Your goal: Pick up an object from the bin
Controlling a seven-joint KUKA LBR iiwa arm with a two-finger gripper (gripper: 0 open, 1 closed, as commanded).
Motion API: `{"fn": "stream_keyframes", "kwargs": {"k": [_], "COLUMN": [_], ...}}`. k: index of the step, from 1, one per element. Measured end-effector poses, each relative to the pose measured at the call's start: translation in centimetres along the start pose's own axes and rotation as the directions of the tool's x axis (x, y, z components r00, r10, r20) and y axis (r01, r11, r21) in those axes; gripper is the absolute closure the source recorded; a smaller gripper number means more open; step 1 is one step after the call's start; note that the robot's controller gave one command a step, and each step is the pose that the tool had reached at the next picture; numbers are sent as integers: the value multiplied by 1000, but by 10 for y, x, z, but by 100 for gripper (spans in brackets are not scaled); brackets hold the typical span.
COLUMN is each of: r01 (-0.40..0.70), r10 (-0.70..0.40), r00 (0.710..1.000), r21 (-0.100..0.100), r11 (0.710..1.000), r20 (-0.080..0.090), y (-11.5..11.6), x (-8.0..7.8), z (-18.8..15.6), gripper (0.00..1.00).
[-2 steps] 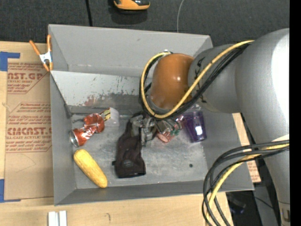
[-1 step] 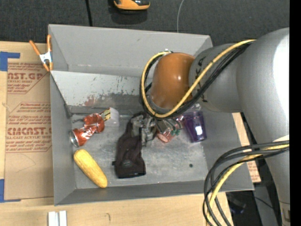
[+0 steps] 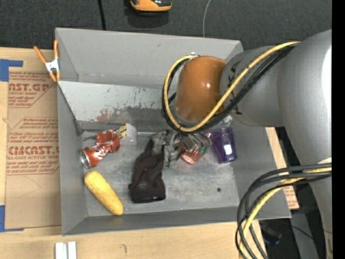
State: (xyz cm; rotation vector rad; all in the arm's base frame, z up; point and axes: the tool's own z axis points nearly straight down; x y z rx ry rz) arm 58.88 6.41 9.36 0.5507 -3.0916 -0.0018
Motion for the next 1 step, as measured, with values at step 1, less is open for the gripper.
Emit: {"fn": "stream_keyframes", "kwargs": {"k": [1], "r01": [0], "r10": [0], "r00": [1000], "r21": [1], "r11": [1000], "r20": [2], "y": [0], "x": [-1], "z": [-19], "gripper": [100]}}
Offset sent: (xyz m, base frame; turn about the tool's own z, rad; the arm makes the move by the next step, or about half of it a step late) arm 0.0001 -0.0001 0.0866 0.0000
